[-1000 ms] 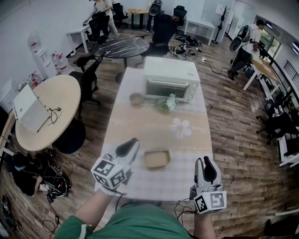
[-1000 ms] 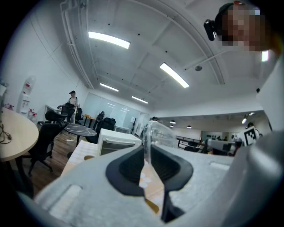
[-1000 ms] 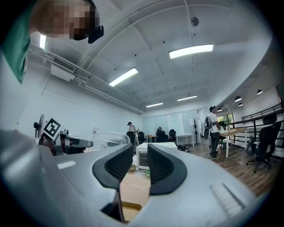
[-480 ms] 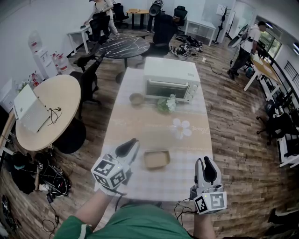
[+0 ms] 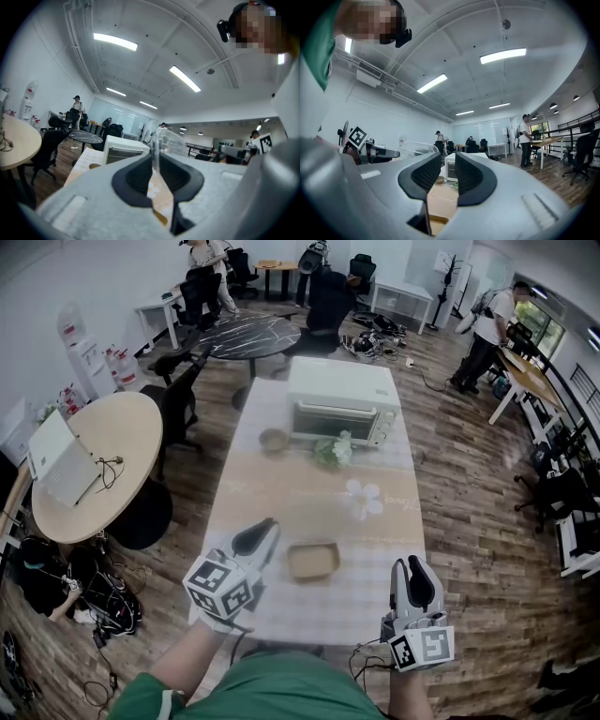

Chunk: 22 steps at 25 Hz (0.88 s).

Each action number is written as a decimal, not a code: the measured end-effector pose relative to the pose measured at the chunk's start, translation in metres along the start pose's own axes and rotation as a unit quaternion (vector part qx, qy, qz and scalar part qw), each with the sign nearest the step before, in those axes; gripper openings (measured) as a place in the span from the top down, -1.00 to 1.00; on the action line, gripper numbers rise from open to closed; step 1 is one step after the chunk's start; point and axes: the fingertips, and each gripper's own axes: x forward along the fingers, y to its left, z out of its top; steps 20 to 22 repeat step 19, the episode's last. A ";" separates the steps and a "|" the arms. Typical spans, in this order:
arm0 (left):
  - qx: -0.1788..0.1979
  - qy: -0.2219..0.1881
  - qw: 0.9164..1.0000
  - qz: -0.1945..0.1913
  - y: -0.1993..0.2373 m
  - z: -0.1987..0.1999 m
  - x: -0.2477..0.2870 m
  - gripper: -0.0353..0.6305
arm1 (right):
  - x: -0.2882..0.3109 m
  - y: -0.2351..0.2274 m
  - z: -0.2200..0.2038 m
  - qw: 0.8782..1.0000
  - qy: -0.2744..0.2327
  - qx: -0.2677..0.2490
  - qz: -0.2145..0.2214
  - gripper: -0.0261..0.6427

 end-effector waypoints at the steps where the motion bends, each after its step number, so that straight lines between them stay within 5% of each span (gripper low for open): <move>1: 0.000 0.000 1.000 0.000 0.000 0.000 0.000 0.76 | 0.001 0.000 0.000 1.000 0.000 0.001 0.000 0.64; 22: -0.003 0.000 1.000 0.006 -0.016 -0.002 0.008 0.76 | -0.010 -0.017 0.004 1.000 -0.002 0.002 0.006 0.64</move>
